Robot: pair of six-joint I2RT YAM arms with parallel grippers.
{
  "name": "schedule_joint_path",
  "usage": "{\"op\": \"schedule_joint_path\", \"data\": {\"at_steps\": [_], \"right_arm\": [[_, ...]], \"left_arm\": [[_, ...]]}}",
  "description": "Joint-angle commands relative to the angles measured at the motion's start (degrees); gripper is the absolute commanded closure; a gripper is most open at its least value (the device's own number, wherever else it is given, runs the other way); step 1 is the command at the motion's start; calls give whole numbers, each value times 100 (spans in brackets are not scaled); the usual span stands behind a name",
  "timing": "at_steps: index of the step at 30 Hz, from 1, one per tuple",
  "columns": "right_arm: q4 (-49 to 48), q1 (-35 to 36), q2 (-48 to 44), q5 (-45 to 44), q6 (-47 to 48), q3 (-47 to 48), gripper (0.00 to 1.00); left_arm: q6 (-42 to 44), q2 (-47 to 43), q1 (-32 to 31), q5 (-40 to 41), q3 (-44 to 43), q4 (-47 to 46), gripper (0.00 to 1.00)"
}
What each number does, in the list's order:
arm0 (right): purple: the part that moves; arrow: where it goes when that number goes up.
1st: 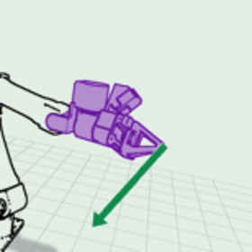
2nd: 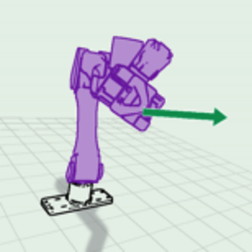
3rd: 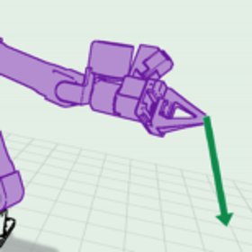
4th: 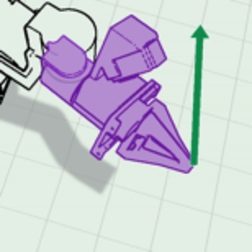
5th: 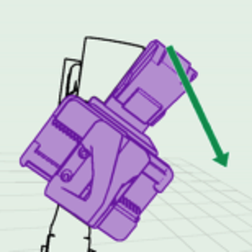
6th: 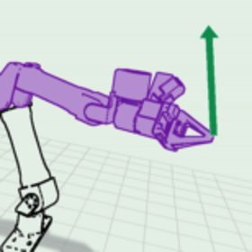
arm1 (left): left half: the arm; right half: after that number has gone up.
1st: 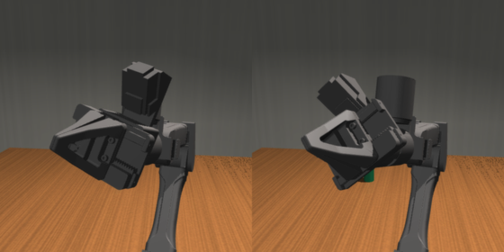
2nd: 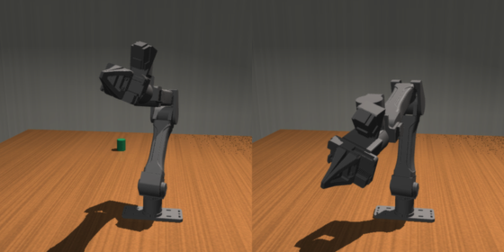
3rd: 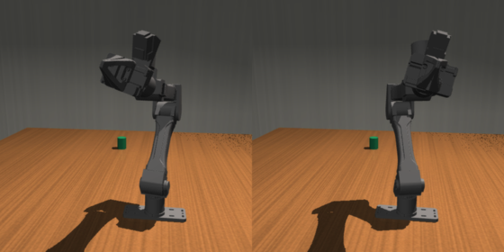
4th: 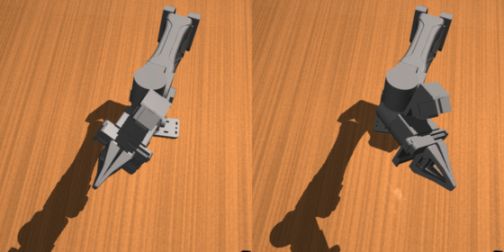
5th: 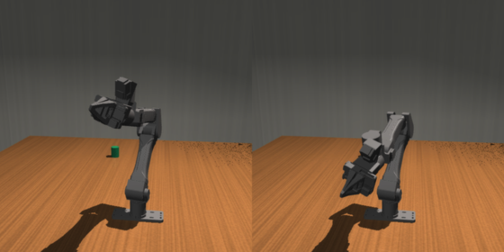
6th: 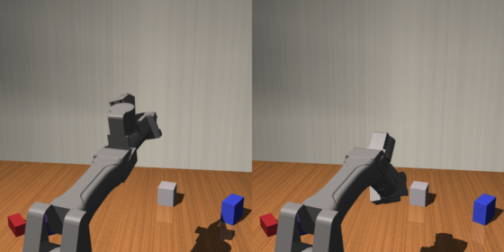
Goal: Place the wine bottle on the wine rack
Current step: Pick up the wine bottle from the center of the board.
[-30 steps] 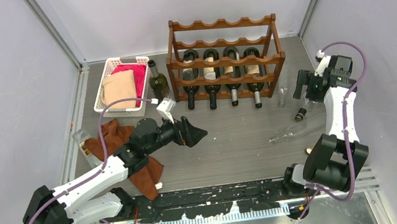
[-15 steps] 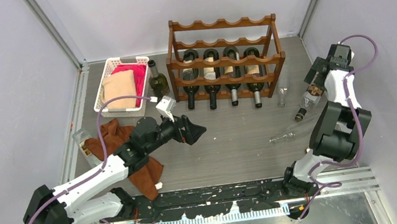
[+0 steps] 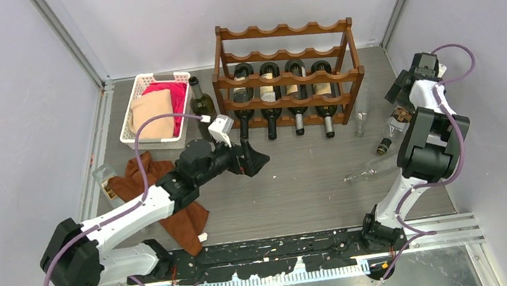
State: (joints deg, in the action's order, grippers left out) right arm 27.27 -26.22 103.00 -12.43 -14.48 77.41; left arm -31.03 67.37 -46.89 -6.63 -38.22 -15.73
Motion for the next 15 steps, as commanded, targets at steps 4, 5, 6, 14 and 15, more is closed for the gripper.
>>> {"op": "schedule_joint_path", "data": {"at_steps": [4, 5, 6, 14, 15], "right_arm": [[-234, 217, 209, -271, -238, 183, 2], [-239, 219, 238, -262, -258, 165, 2], [-222, 222, 264, -265, -288, 156, 3], [-184, 222, 368, -350, -325, -27, 9], [-190, 222, 397, -371, -327, -51, 9]], "left_arm": [[98, 190, -13, -180, -467, -220, 8], [98, 189, -13, -186, -467, -225, 8], [99, 188, -13, -187, -461, -233, 8], [155, 139, -13, -234, -309, -302, 8], [138, 122, -13, -232, -271, -333, 8]]}}
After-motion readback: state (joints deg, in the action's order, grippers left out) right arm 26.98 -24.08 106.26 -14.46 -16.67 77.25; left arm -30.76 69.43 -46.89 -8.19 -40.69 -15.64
